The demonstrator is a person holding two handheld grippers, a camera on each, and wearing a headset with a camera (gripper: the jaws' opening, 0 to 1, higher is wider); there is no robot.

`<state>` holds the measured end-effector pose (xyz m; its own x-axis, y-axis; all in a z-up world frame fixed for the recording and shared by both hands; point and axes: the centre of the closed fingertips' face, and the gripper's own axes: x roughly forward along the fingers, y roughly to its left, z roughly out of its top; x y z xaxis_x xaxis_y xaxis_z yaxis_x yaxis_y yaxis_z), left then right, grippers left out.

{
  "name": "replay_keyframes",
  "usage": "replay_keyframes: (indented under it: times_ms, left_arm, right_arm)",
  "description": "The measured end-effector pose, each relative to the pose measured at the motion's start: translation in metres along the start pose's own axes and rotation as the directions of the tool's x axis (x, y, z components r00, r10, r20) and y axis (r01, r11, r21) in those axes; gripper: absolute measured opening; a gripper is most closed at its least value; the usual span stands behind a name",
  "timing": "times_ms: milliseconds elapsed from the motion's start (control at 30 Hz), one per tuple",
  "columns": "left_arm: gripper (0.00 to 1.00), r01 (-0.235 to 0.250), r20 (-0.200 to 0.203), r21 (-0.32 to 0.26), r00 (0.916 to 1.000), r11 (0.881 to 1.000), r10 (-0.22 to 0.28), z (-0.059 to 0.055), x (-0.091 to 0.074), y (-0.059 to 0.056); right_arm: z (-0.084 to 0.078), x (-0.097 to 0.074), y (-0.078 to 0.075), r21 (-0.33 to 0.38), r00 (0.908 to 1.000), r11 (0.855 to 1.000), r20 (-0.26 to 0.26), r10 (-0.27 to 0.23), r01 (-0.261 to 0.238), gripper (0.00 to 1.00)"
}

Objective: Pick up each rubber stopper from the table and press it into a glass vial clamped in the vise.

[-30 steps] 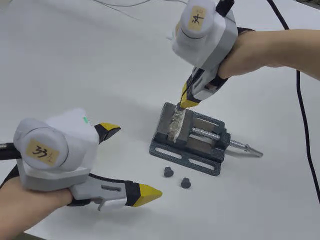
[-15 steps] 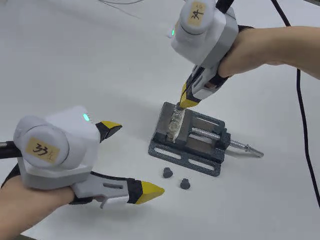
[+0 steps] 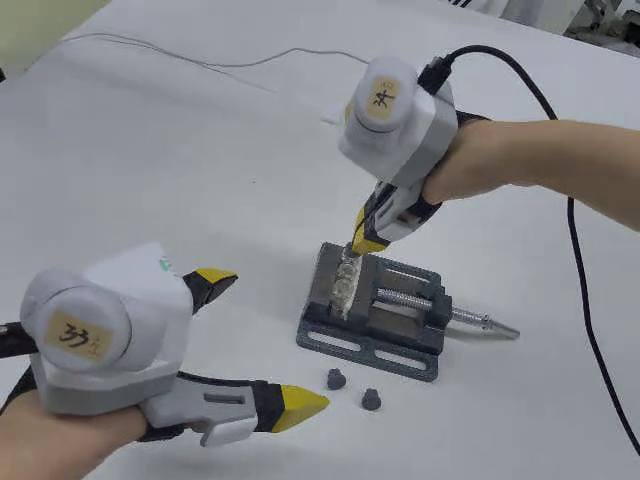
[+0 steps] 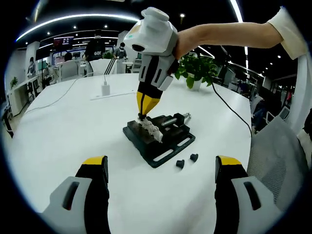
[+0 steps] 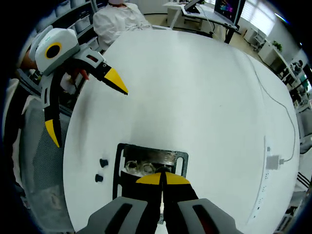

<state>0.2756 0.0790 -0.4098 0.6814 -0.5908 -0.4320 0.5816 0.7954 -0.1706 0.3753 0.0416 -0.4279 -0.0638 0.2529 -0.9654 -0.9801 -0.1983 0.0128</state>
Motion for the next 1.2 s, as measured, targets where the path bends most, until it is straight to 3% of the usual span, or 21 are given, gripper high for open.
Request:
replay_keyframes:
  times_ms: [233, 300, 400, 733, 1200]
  left_arm:
    - [0.9, -0.02, 0.006, 0.015, 0.9998, 1.0, 0.02, 0.011, -0.006, 0.001]
    - [0.9, -0.024, 0.017, 0.013, 0.9996, 1.0, 0.023, 0.015, -0.009, 0.001]
    - [0.9, -0.025, 0.022, 0.02, 0.9995, 0.999, 0.025, 0.018, -0.01, -0.001]
    - [0.9, -0.02, 0.016, 0.044, 0.9997, 0.999, 0.02, 0.018, -0.015, -0.01]
    - [0.9, -0.023, 0.006, 0.061, 0.9997, 0.998, 0.022, 0.016, -0.023, -0.016]
  right_arm:
    - [0.0, -0.003, -0.001, -0.014, 0.9985, 1.0, 0.048, -0.026, 0.027, 0.0]
    - [0.001, -0.003, -0.001, 0.025, 0.997, 0.999, 0.07, -0.034, 0.032, 0.0]
    - [0.002, -0.004, 0.0, 0.016, 0.9958, 0.999, 0.077, -0.049, 0.048, 0.0]
    - [0.003, -0.001, -0.007, -0.024, 0.9918, 0.994, 0.074, -0.104, 0.106, 0.0]
    - [0.006, -0.001, -0.006, 0.023, 0.9888, 0.995, 0.112, -0.098, 0.096, 0.0]
